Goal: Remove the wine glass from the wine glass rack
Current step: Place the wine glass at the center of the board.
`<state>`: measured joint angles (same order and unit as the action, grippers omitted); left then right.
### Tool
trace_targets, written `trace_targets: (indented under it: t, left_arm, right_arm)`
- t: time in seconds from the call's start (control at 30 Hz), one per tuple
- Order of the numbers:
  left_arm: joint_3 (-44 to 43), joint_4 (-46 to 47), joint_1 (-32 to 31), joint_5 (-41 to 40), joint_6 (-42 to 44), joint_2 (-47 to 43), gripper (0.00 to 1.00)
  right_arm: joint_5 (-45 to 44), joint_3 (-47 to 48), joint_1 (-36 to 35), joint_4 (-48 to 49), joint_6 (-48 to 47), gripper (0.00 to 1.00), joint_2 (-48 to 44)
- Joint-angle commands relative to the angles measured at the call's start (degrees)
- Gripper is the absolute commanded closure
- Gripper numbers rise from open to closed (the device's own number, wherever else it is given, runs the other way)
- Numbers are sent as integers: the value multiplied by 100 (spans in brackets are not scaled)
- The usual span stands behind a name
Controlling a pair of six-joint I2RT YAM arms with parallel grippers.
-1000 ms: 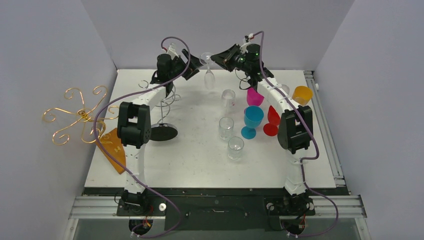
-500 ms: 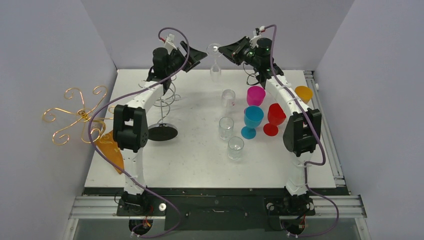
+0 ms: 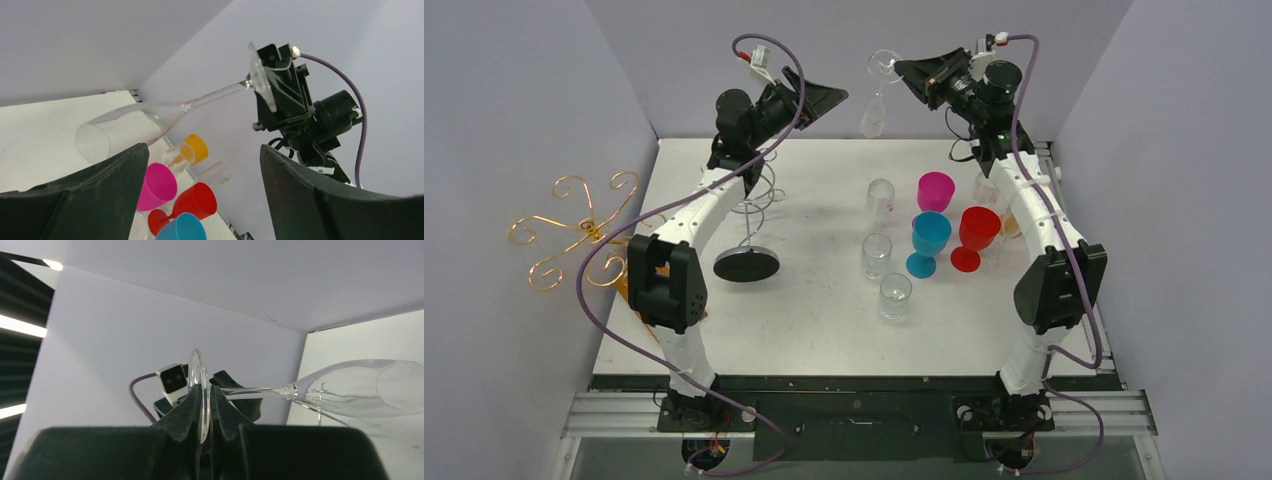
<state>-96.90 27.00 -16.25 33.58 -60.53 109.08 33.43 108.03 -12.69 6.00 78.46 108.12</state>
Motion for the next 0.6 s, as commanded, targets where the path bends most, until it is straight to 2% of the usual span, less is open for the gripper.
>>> trace_targets:
  t: [0.0, 0.3, 0.57]
  left_arm:
    - [411, 812, -84, 231, -342, -584, 22]
    - [1154, 1352, -365, 133, -592, -1270, 24]
    - [1122, 2134, -497, 281, -1180, -1086, 24]
  right_arm:
    - [55, -280, 126, 903, 796, 100, -899]
    - [70, -1020, 442, 1777, 2101, 100, -1794]
    - [125, -1512, 523, 2798, 3151, 100, -2245]
